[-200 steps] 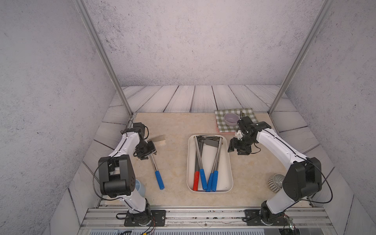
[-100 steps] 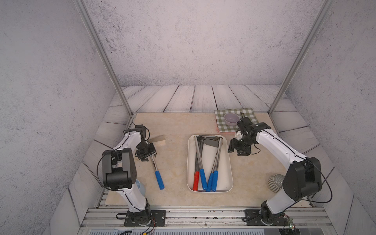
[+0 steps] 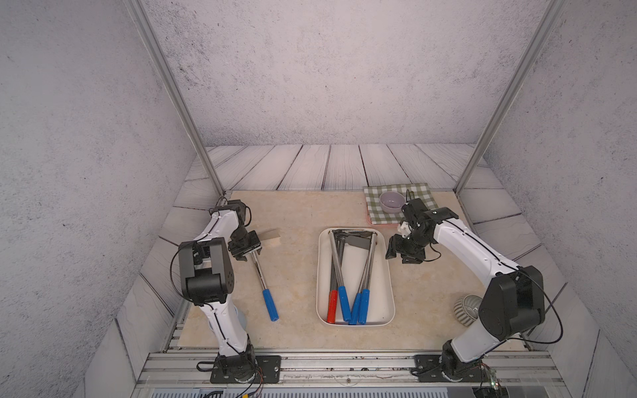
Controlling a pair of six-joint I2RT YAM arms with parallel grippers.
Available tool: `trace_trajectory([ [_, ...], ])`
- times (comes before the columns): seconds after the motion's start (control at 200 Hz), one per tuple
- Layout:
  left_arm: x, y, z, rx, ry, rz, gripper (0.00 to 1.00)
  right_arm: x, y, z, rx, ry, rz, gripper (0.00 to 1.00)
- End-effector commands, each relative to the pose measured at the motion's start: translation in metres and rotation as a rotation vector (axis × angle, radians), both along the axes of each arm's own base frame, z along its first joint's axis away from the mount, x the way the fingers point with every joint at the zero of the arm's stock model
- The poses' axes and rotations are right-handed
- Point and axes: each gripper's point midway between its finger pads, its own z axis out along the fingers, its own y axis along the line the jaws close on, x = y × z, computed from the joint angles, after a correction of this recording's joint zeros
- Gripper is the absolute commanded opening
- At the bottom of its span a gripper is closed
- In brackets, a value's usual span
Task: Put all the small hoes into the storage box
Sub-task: Pick up the hoe from the center of the board.
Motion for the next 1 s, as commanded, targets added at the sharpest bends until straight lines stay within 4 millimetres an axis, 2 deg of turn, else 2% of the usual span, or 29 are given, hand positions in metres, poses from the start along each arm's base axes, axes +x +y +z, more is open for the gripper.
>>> trace_trajectory([
  [0.0, -0.002, 0.013, -0.006, 0.030, 0.065, 0.027, 0.54, -0.007, 0.001, -0.003, 0.002, 0.019, 0.021, 0.65],
  [0.235, 0.013, 0.019, -0.023, 0.031, 0.085, 0.016, 0.50, -0.008, 0.001, -0.004, 0.005, 0.020, 0.020, 0.65],
  [0.47, 0.018, 0.011, -0.043, -0.025, 0.098, 0.004, 0.47, -0.007, 0.002, -0.006, 0.006, 0.028, 0.022, 0.64],
  [0.771, 0.020, -0.001, -0.052, -0.076, 0.088, -0.005, 0.41, -0.007, 0.002, -0.004, 0.005, 0.030, 0.020, 0.64],
  [0.996, 0.020, -0.015, -0.051, -0.108, 0.076, -0.026, 0.30, -0.007, 0.002, -0.002, 0.010, 0.027, 0.021, 0.65],
])
